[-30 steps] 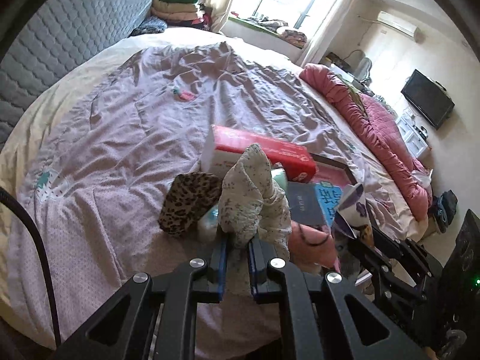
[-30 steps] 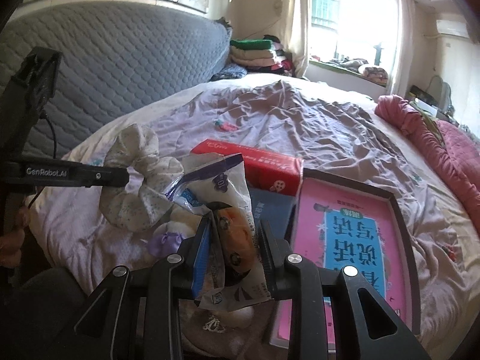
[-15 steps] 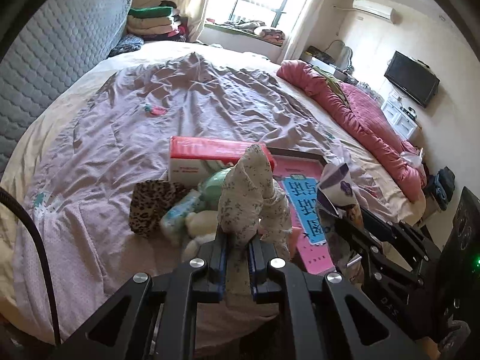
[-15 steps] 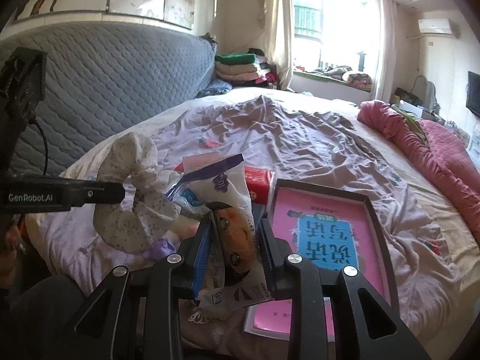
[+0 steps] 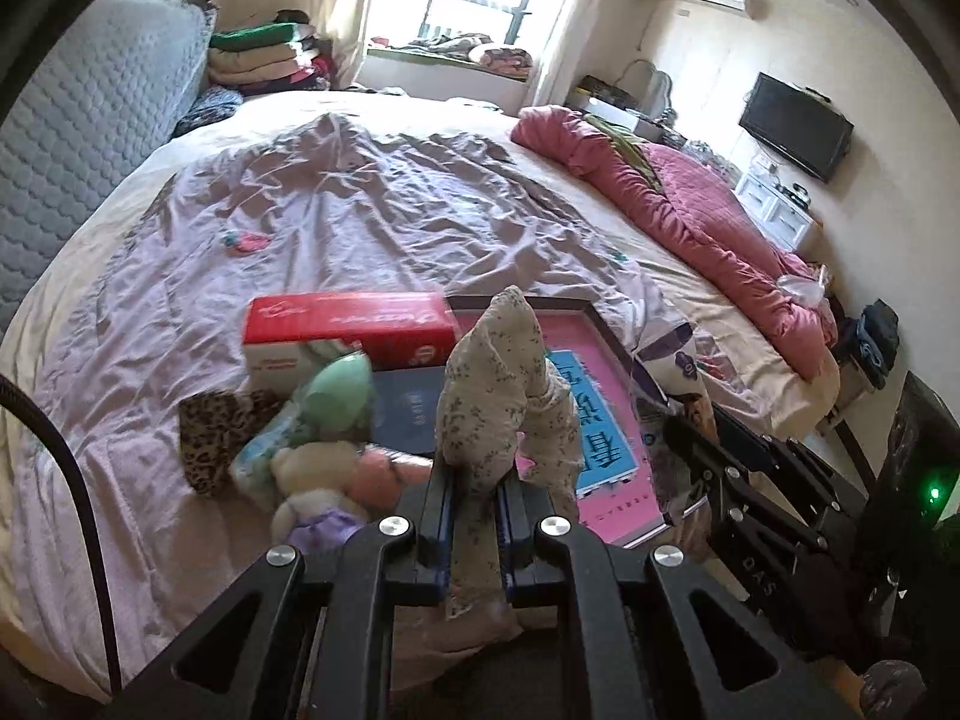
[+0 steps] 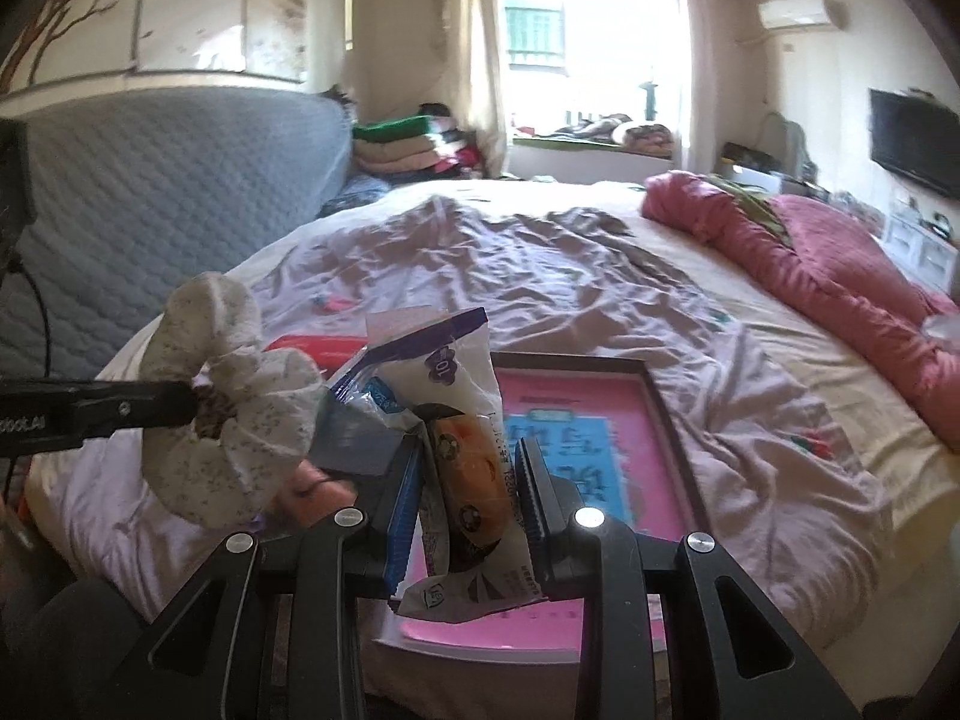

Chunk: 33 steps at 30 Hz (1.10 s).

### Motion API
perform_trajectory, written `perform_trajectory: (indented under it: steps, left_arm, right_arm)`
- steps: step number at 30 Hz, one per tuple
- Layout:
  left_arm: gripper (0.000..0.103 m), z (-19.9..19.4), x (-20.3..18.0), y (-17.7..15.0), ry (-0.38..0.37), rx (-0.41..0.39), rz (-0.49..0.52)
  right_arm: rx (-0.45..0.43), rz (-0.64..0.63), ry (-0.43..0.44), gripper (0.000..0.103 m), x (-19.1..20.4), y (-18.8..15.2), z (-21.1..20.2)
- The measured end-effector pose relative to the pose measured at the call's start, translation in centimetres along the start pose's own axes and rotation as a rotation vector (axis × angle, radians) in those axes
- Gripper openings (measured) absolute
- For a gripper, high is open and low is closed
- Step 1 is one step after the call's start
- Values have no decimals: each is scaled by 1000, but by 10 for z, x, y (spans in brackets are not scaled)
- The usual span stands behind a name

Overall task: Organize soft objects
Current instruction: 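Carry the scrunchie with the left gripper while the right carries the packet over the pink tray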

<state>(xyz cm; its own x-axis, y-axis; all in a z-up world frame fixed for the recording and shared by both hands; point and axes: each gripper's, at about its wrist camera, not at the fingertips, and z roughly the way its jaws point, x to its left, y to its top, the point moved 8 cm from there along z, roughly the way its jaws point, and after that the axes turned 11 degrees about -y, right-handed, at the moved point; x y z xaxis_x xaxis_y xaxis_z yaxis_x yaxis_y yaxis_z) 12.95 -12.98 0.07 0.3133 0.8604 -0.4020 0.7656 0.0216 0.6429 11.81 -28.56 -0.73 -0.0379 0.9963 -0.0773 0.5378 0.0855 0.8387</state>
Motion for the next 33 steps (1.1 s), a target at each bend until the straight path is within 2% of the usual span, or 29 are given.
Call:
perform_trajectory:
  steps: [11,16,22,33]
  left_arm:
    - [12,36,-45,5,-21,45,53]
    - [12,53,-58,0,-16,78,76]
    - [12,75,-65,-9,-4,126,81]
    - [12,115,-63,-23,7,176,73]
  right_arm:
    - [-1,104,-65,32,-56,2,2]
    - [15,136,-73,32,-67,-3,10]
    - [51,182,-67,32,-79,-12,19]
    - [64,212,-73,32,-95,-15,27]
